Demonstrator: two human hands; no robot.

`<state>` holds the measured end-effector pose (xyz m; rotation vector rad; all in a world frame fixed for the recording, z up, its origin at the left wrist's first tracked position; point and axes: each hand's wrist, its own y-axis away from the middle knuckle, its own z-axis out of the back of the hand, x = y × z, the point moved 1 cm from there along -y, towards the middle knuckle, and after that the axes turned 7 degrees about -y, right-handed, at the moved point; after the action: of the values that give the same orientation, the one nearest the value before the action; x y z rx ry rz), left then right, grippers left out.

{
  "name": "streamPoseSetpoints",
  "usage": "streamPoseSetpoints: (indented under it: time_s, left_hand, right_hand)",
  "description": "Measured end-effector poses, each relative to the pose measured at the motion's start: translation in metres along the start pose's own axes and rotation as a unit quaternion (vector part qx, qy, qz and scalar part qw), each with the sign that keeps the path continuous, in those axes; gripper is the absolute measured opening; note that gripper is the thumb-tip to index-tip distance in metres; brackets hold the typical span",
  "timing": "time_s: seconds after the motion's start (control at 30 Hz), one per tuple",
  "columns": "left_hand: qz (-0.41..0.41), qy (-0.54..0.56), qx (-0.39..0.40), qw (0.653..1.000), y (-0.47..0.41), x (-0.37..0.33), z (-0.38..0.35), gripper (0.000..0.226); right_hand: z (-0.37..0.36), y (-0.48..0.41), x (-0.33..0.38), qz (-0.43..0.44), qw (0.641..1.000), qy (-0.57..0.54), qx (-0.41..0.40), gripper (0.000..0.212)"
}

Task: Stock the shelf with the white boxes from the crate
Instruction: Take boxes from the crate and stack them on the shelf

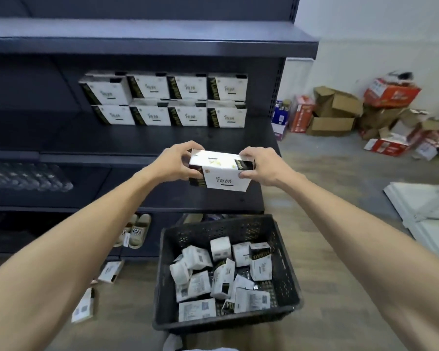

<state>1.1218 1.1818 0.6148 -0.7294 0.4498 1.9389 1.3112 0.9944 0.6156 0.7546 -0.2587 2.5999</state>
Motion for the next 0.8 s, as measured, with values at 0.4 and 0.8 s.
streamPoseSetpoints:
  time_s: [0.4,0.8]
  left_hand:
    - [0.026,0.083,-0.070,0.994,-0.008,-0.010,0.068,0.056]
    - [0.096,0.096,-0.224,0.965,0.045,0.117,0.158,0.069]
  right_hand:
    - [-0.007,-0.019,0.048,0.008,0.968,-0.156,-0.199,0.056]
    - [-0.105,-0.094,0.189,-0.015,0.964,-0.167,-0.208,0.058]
